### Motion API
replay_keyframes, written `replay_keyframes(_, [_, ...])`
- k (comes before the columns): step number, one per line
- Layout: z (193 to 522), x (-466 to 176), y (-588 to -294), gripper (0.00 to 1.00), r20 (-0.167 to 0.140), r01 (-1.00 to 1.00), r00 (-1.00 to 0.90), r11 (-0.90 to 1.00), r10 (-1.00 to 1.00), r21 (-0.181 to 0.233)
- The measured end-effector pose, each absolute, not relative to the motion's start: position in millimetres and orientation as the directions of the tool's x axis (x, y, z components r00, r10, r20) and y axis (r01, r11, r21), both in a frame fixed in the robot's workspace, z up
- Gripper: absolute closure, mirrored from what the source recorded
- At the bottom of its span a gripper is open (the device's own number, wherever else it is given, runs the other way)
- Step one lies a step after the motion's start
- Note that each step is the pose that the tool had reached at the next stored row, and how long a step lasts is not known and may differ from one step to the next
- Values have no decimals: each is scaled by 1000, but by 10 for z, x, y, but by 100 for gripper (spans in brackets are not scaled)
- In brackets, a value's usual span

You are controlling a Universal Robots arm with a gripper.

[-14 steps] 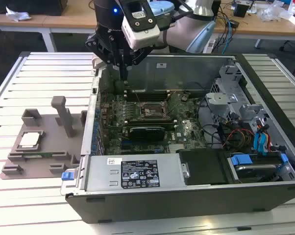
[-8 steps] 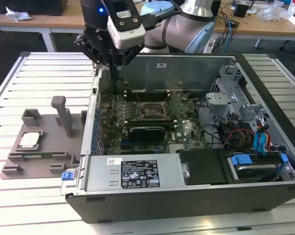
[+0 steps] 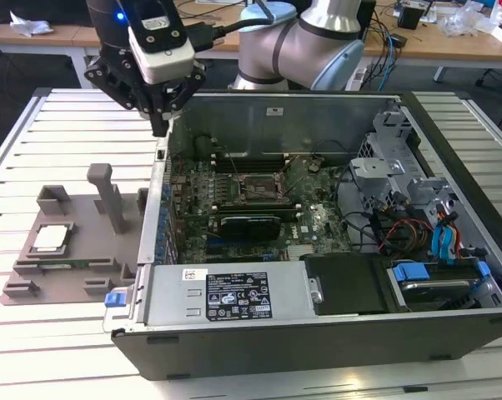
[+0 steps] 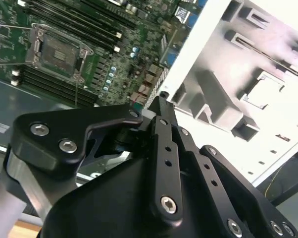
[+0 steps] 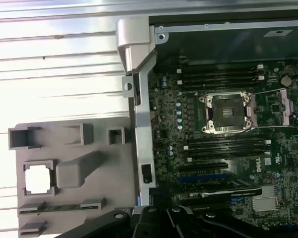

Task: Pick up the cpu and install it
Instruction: 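Reach for the cpu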

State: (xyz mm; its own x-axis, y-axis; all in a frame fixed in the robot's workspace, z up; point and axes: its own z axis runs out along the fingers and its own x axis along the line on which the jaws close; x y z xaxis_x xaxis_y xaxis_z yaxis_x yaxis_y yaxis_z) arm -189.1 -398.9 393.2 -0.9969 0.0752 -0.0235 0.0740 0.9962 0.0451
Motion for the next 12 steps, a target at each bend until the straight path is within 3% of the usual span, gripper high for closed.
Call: replay_keyframes(12, [3930,-2366,-3989,89,-24,74,-997,996,75,45])
